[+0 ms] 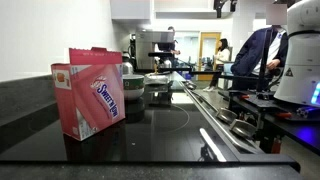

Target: Remove the marker from the mug and put it on the table

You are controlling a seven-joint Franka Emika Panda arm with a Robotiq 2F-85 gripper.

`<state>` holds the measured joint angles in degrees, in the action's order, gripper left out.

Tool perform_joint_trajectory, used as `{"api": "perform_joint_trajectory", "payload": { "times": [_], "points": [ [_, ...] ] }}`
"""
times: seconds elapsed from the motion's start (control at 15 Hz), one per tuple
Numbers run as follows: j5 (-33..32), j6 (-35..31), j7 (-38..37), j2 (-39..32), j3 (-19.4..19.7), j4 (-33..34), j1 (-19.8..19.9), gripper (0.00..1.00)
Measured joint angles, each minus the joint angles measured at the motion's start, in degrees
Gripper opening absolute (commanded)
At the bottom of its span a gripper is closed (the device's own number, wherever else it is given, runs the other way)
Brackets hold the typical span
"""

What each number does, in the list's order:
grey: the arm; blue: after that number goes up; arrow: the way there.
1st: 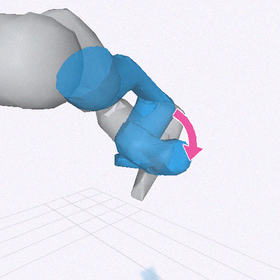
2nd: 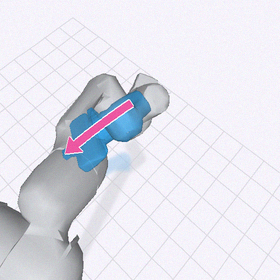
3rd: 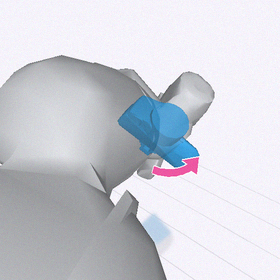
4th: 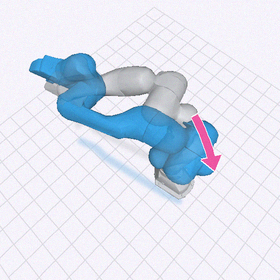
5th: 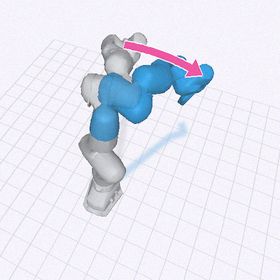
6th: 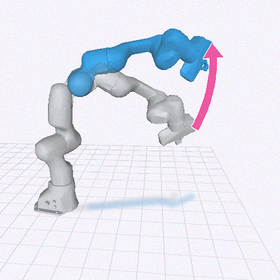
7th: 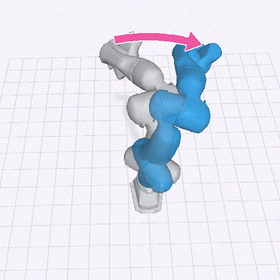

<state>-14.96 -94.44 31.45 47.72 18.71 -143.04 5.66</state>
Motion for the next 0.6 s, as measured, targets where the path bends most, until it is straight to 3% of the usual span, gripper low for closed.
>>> {"api": "perform_joint_trajectory", "payload": {
  "times": [0.6],
  "points": [
    [0.0, -0.83, -0.36, -0.14, -0.25, -0.02, -0.56, 1.0]
  ]
}}
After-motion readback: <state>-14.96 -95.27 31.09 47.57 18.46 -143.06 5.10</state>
